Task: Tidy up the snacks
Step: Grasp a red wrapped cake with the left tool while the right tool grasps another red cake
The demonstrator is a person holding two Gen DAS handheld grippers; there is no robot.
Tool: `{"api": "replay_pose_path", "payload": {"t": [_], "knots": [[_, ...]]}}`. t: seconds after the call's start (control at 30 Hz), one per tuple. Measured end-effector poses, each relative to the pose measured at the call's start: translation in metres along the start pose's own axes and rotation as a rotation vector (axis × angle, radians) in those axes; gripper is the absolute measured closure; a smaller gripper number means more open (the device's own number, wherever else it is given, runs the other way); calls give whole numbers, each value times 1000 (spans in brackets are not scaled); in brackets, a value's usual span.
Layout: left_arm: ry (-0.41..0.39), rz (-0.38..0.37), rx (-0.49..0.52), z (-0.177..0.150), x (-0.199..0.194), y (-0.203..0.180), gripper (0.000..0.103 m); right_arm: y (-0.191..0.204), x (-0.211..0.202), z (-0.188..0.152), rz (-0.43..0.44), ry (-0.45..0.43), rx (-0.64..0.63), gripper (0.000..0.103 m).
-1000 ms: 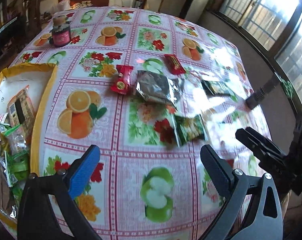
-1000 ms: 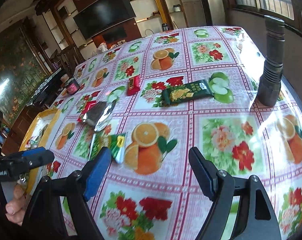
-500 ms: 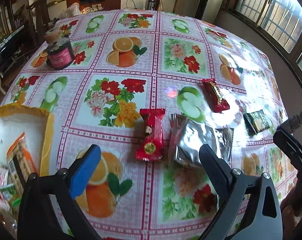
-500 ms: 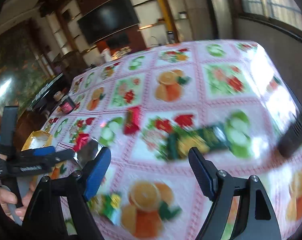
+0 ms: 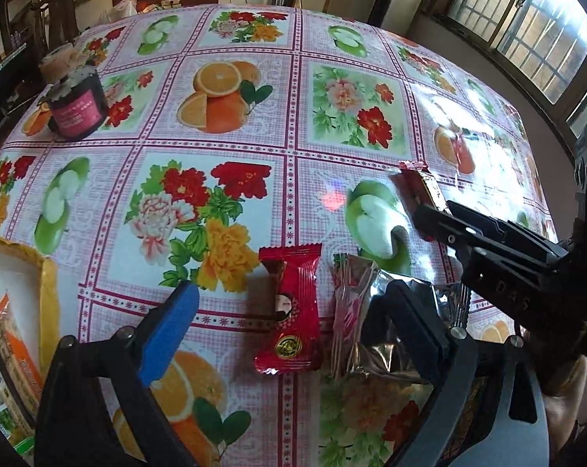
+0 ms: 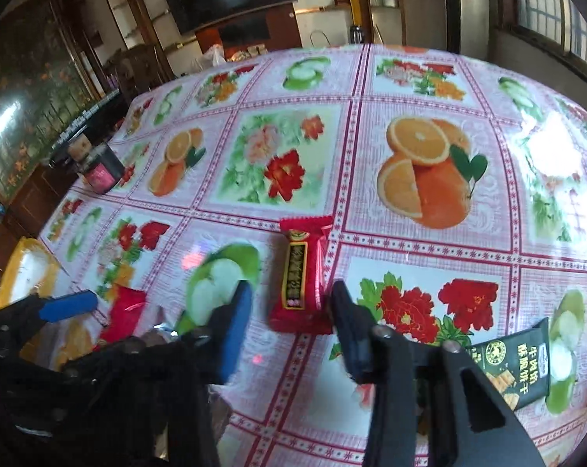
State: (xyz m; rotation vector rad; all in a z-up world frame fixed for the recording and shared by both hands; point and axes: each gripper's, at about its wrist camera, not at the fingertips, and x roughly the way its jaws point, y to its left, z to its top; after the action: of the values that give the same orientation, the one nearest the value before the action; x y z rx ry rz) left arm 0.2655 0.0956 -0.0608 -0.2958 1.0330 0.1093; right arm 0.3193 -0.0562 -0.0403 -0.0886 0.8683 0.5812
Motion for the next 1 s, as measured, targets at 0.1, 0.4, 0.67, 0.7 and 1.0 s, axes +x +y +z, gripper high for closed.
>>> {"api": "replay_pose_path", "payload": {"t": [0.1,0.4,0.67,0.7,1.0], "knots": [[-2,-32,-2,0,0,1,12,-3,-5,-2,-3,-2,3,74],[3,-128,27,0,0,-8,30,-14,-16,-13,25,-14,29,75],[-17,-116,4,0,-3,2,30,-15,-15,-10,42,-23,42,77],[-18,-110,-2,0,-3,4,30,-16,-15,-10,45,-23,44,77],[-1,-102,-65,-4,-9,21,31,-17,-16,-11,62,-26,51,77]]}}
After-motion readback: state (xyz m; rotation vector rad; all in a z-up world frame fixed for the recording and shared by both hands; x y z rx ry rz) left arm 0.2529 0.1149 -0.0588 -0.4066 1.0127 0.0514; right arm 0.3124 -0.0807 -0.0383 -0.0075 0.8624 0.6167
